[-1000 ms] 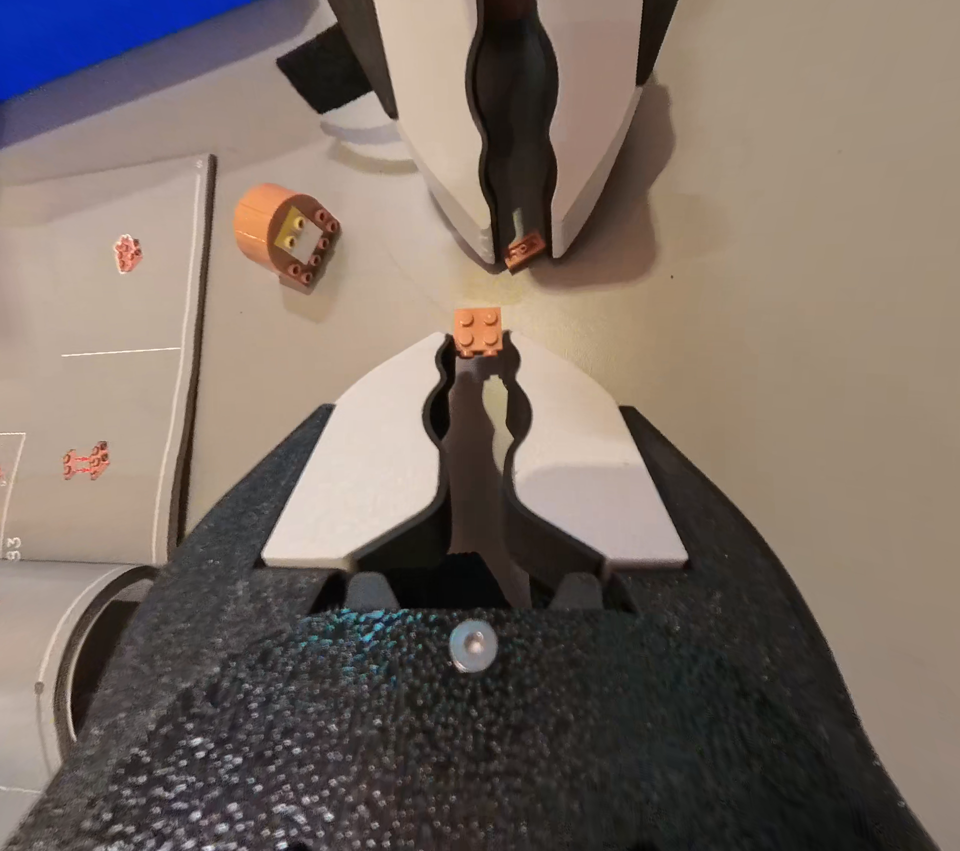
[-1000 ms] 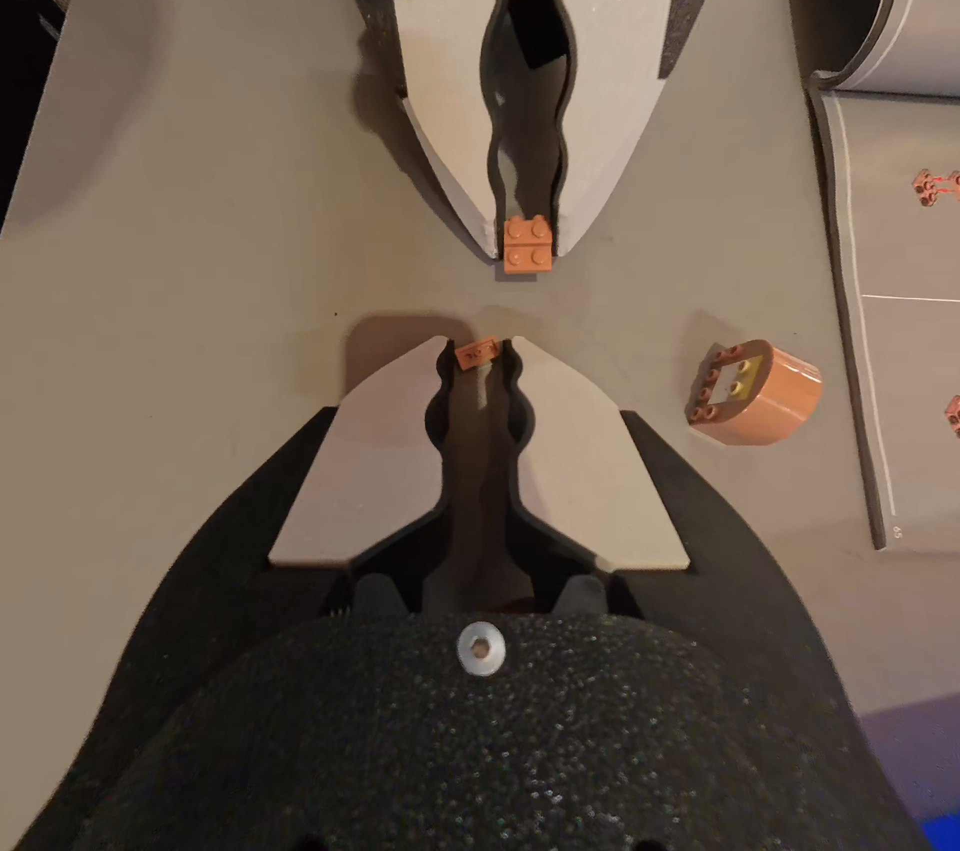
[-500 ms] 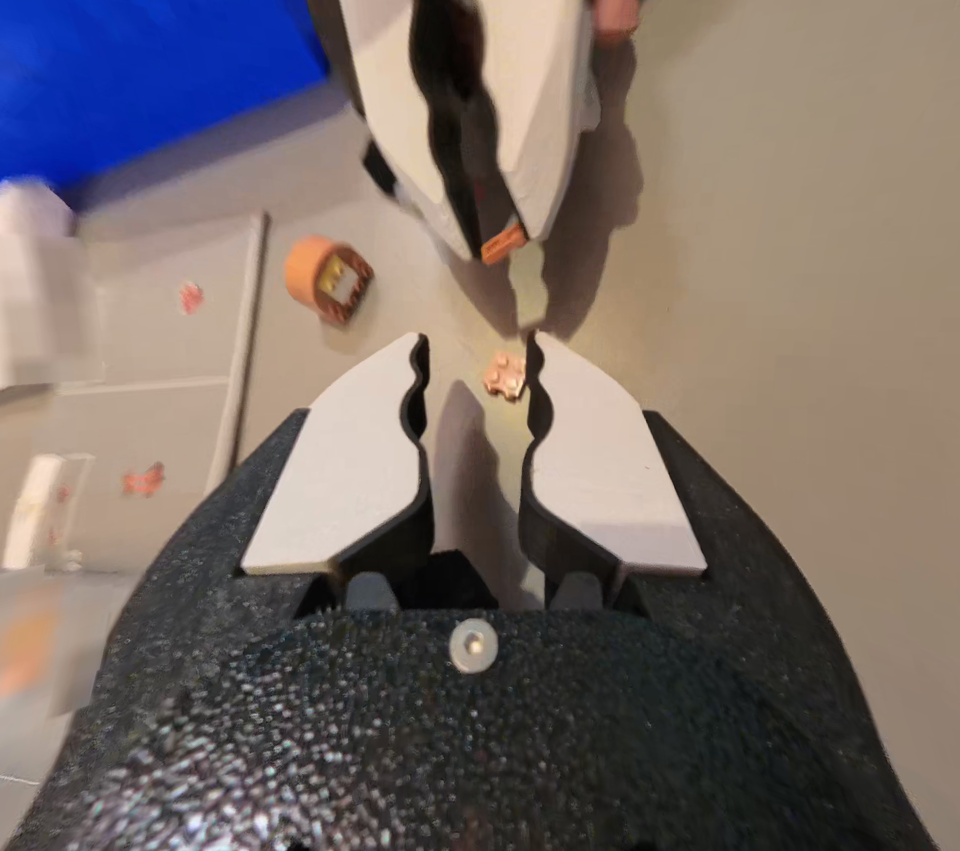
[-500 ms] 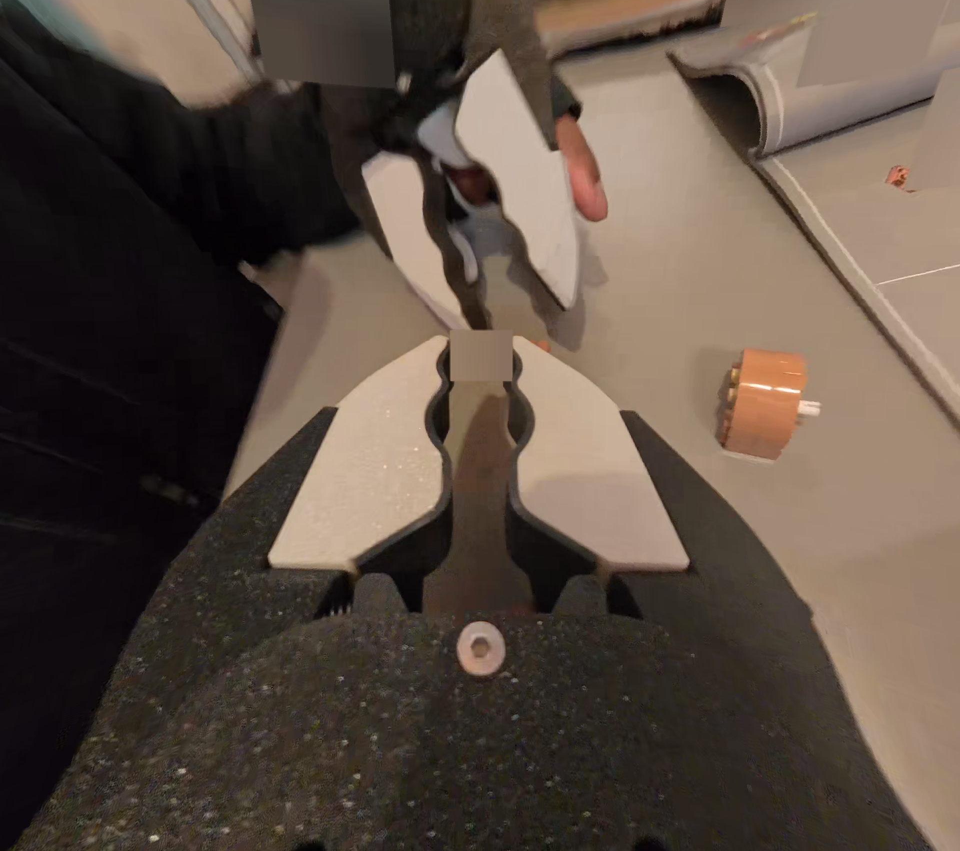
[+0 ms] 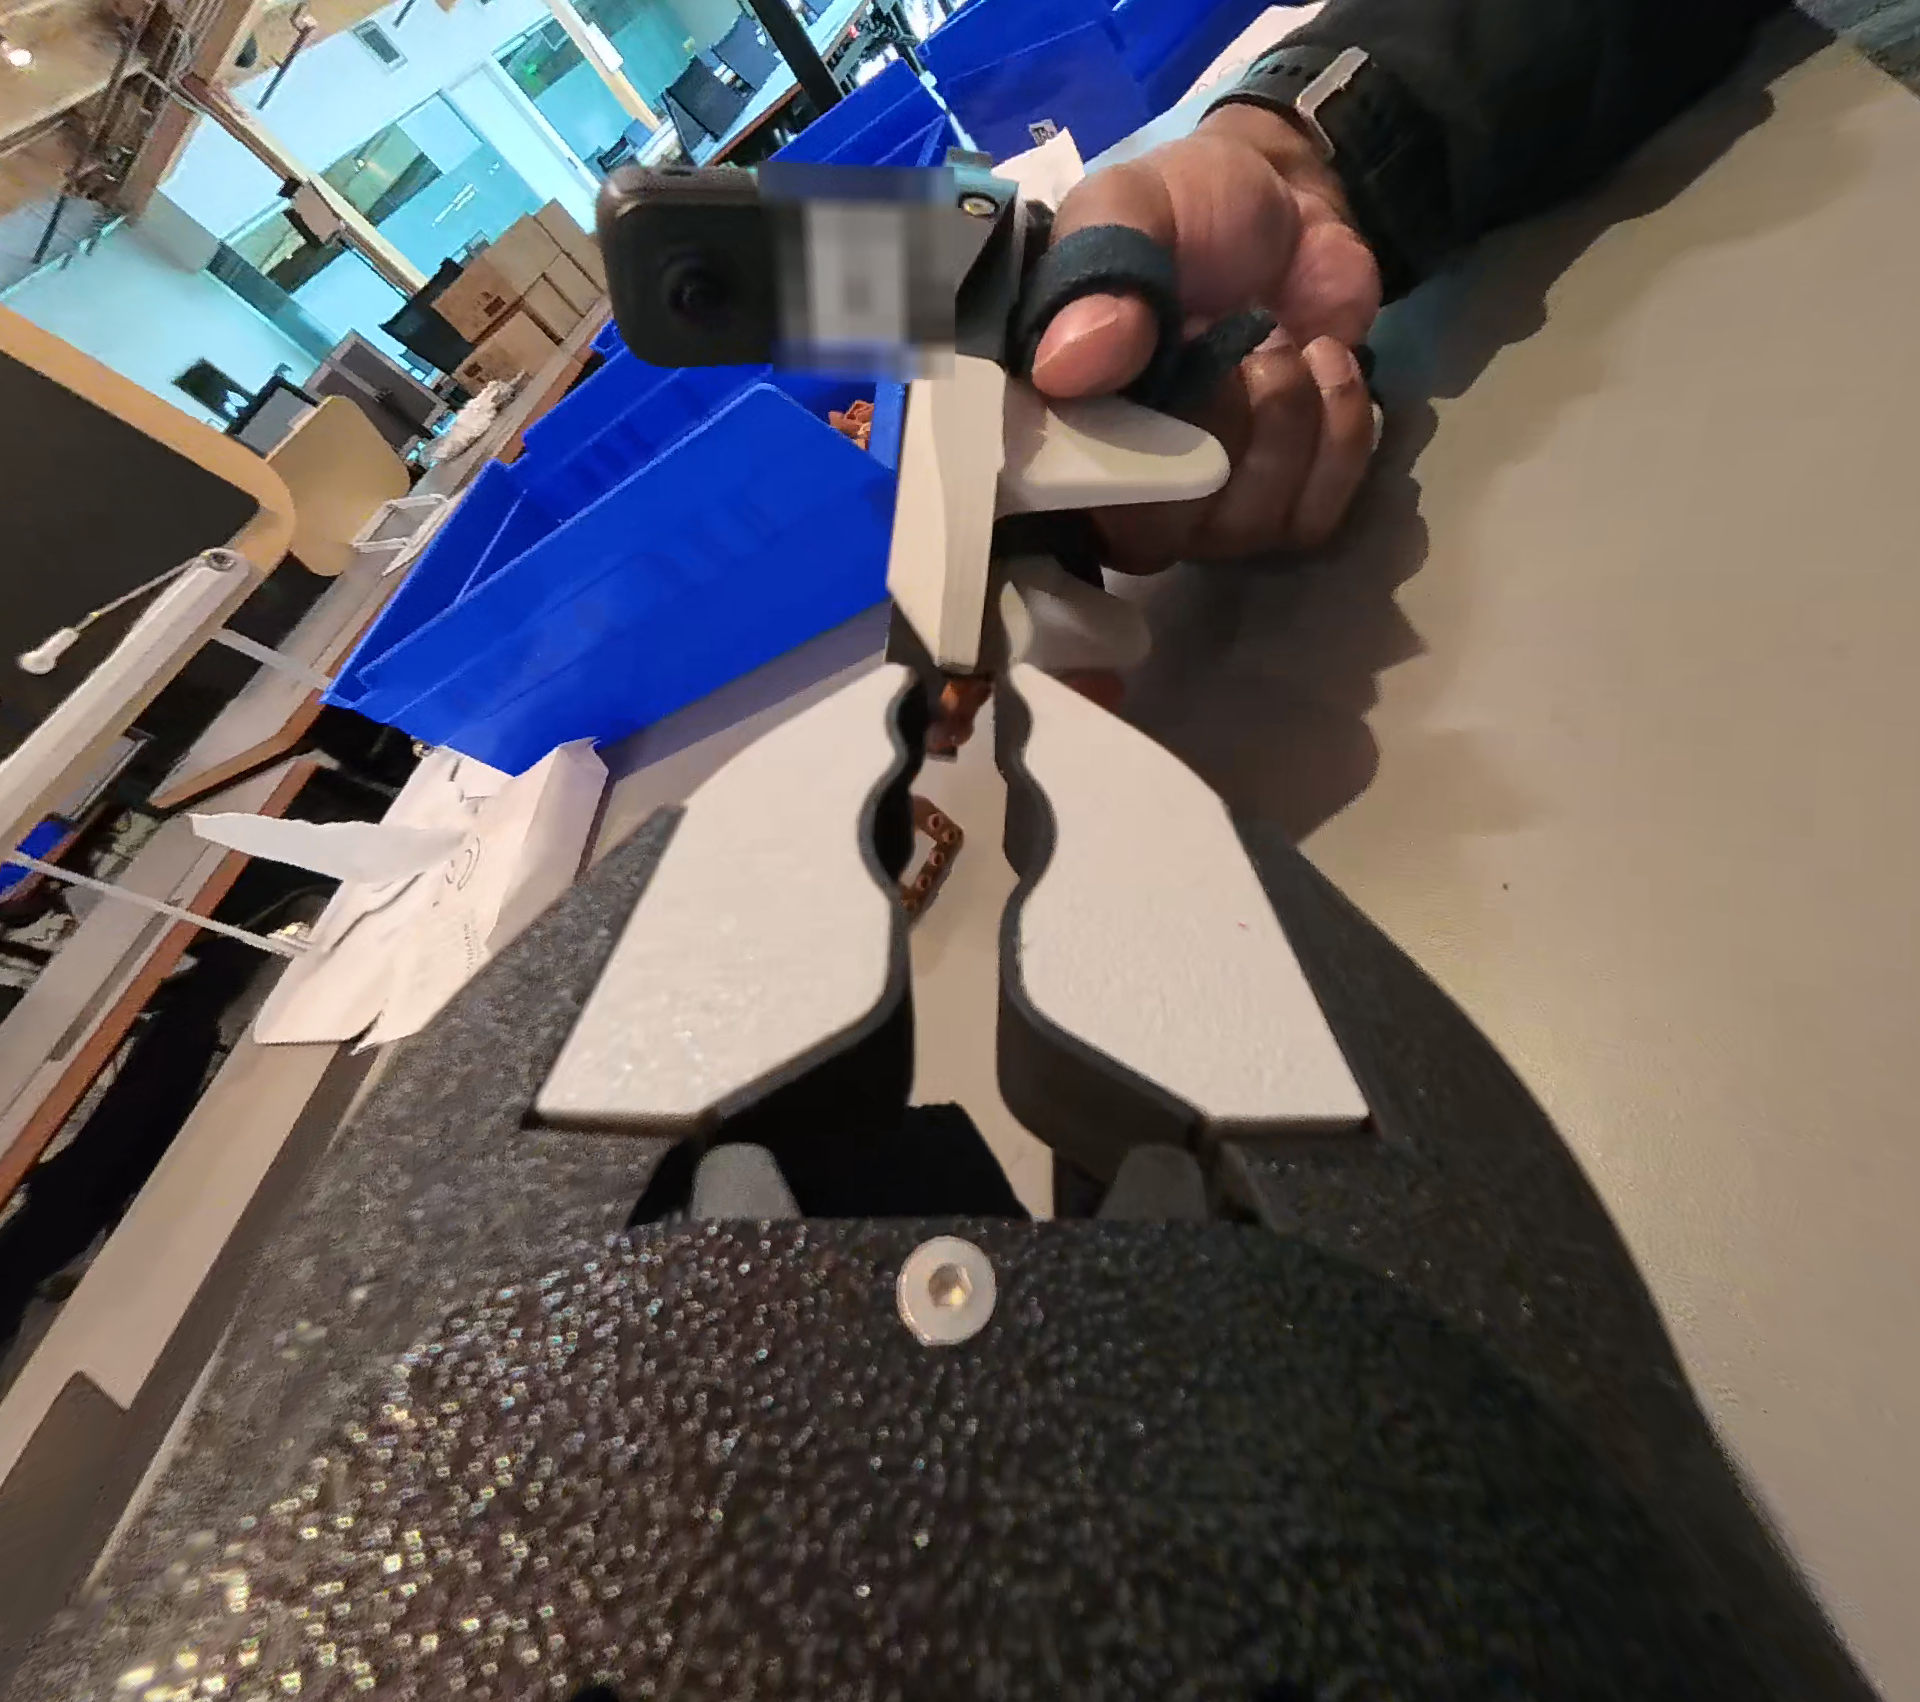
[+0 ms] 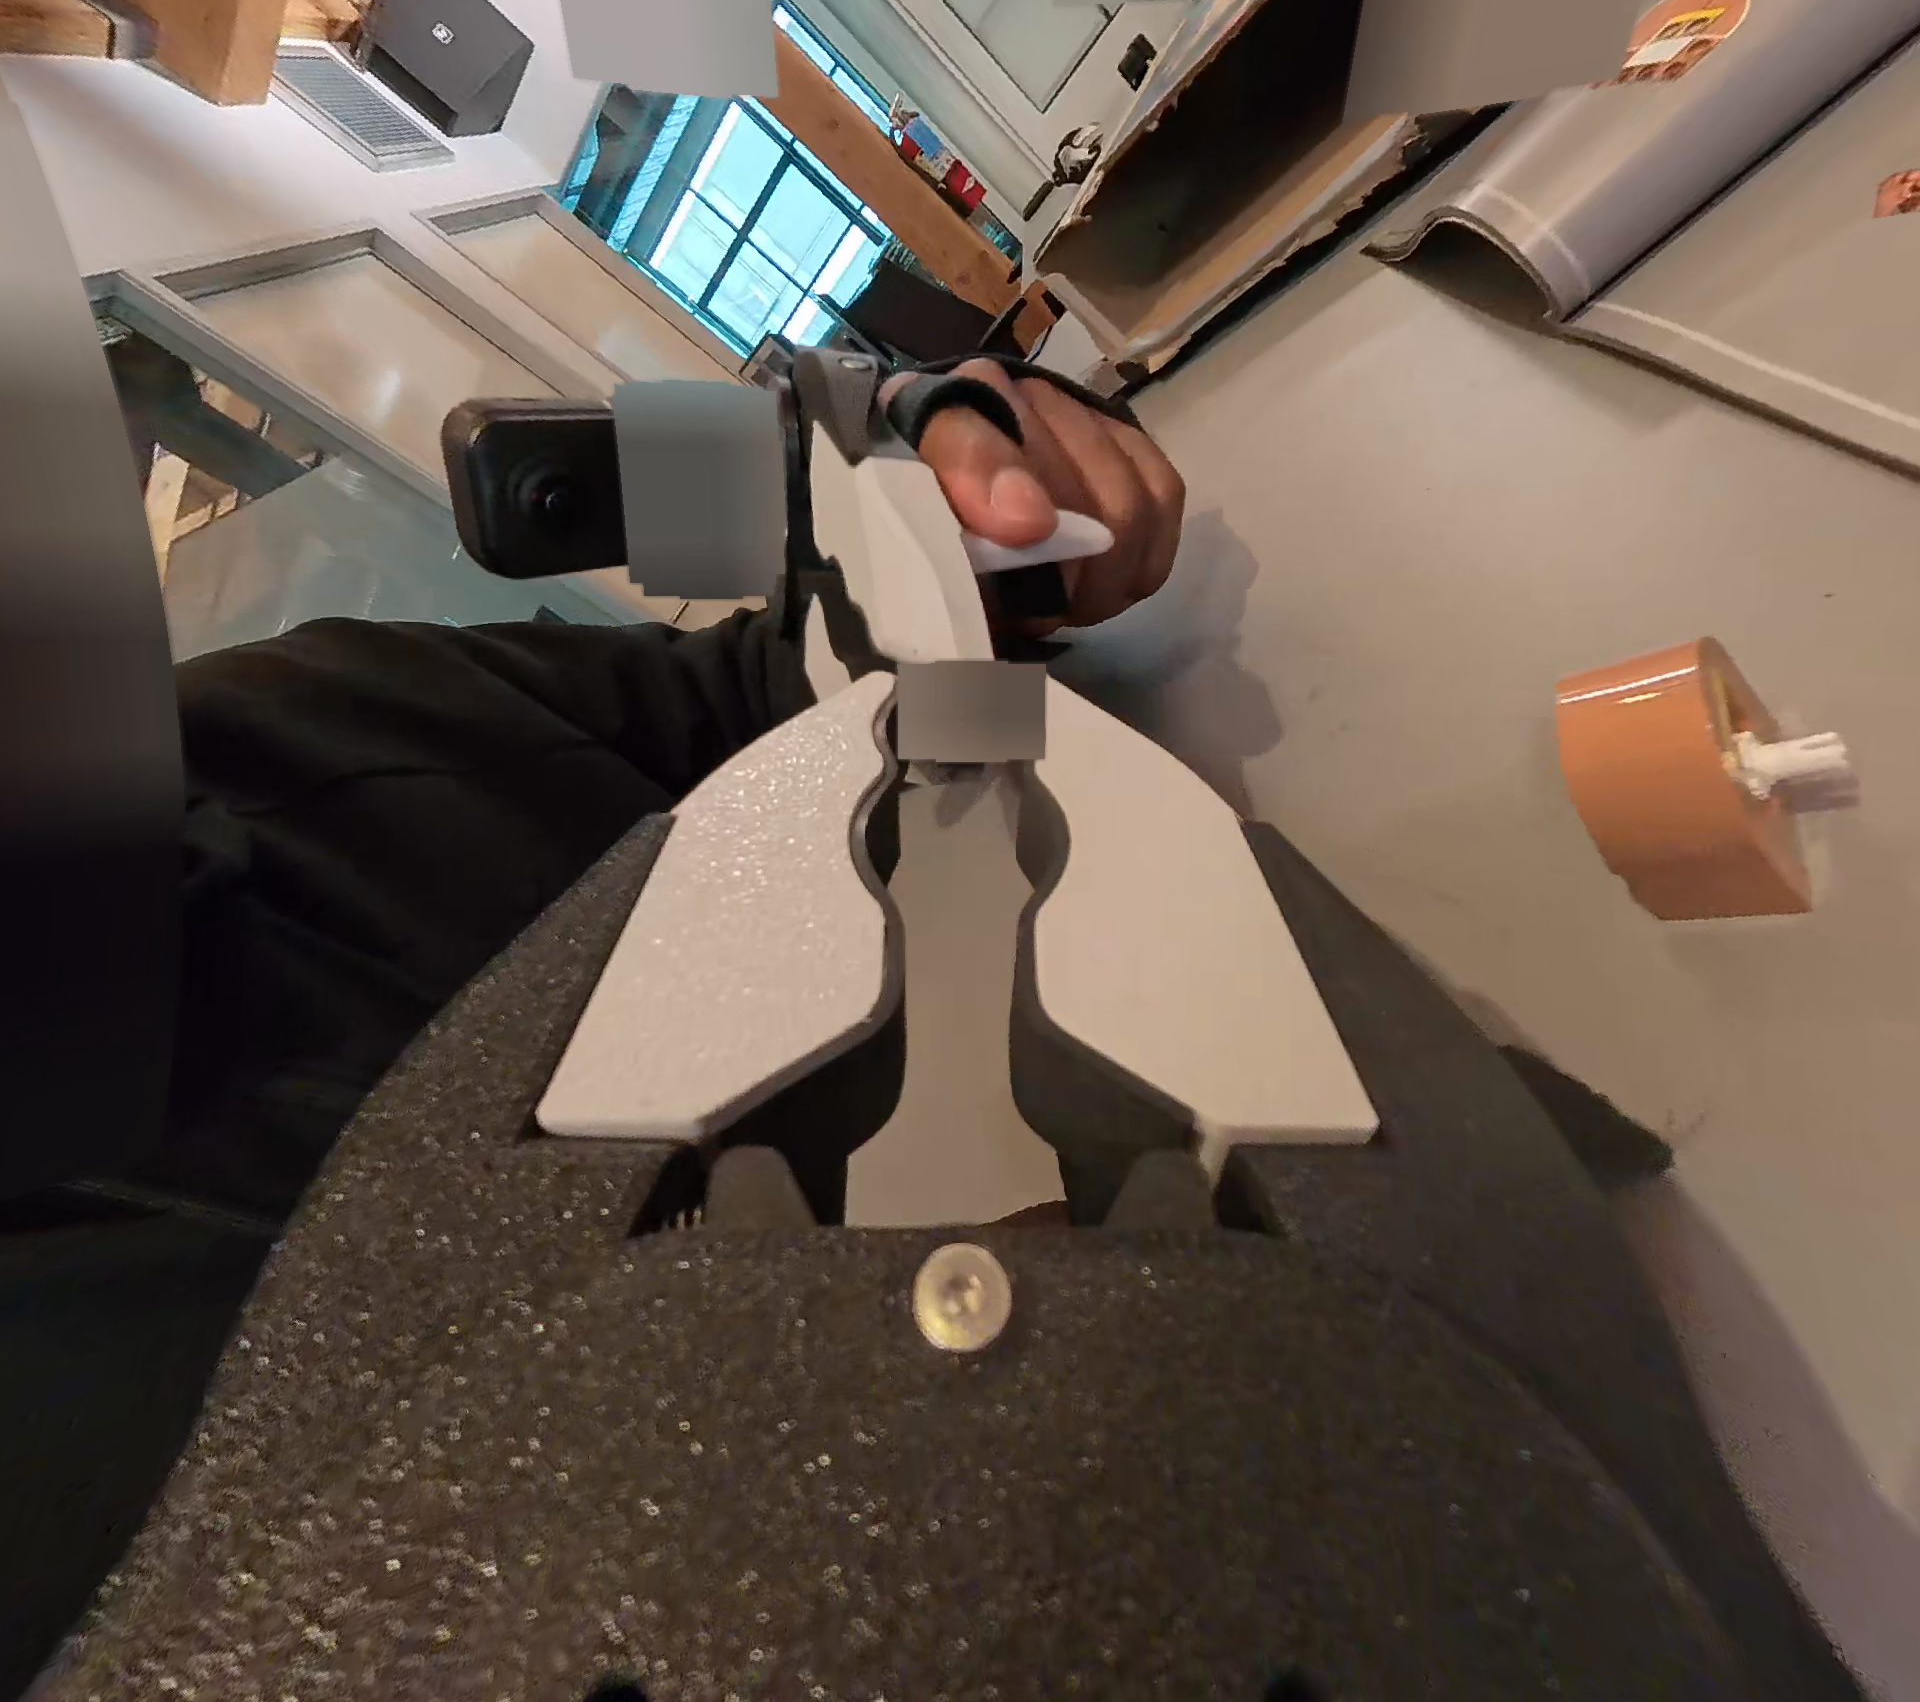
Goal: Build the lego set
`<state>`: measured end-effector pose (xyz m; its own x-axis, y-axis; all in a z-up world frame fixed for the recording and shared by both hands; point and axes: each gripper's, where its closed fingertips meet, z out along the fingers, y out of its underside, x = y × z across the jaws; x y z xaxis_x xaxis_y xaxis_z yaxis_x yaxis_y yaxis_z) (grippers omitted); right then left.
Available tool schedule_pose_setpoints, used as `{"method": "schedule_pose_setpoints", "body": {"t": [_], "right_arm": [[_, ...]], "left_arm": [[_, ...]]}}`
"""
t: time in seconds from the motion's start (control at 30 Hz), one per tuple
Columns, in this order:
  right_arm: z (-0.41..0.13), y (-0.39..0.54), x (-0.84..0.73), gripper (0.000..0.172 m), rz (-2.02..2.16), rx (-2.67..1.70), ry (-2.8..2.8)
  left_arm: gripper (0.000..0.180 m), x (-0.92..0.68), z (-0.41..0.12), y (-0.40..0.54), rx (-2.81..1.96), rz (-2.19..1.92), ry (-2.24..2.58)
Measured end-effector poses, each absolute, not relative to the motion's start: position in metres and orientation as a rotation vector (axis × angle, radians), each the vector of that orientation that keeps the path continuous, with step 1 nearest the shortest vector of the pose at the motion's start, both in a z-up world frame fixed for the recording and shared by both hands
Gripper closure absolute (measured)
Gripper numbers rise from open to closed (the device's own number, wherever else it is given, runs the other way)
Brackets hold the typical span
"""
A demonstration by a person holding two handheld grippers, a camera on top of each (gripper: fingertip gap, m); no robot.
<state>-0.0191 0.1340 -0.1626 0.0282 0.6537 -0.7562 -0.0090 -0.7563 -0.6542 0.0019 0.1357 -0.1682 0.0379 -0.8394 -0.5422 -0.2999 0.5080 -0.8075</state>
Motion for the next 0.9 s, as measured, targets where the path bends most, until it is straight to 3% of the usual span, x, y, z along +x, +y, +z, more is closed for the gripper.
{"method": "schedule_pose_setpoints", "body": {"t": [0.17,0.37,0.9], "right_arm": [[-0.168,0.137,-0.018,0.155,1.68,-1.841,-0.691],[-0.184,0.151,-0.004,0.155,1.212,-1.85,-0.904],[-0.191,0.139,-0.014,0.156,1.318,-1.988,-0.831]], "left_arm": [[0.175,0.0,-0.174,0.138,-1.095,-0.577,1.558],[0.175,-0.009,-0.186,0.148,-1.36,-0.757,1.544],[0.176,-0.005,-0.2,0.149,-1.217,-0.345,1.669]]}}
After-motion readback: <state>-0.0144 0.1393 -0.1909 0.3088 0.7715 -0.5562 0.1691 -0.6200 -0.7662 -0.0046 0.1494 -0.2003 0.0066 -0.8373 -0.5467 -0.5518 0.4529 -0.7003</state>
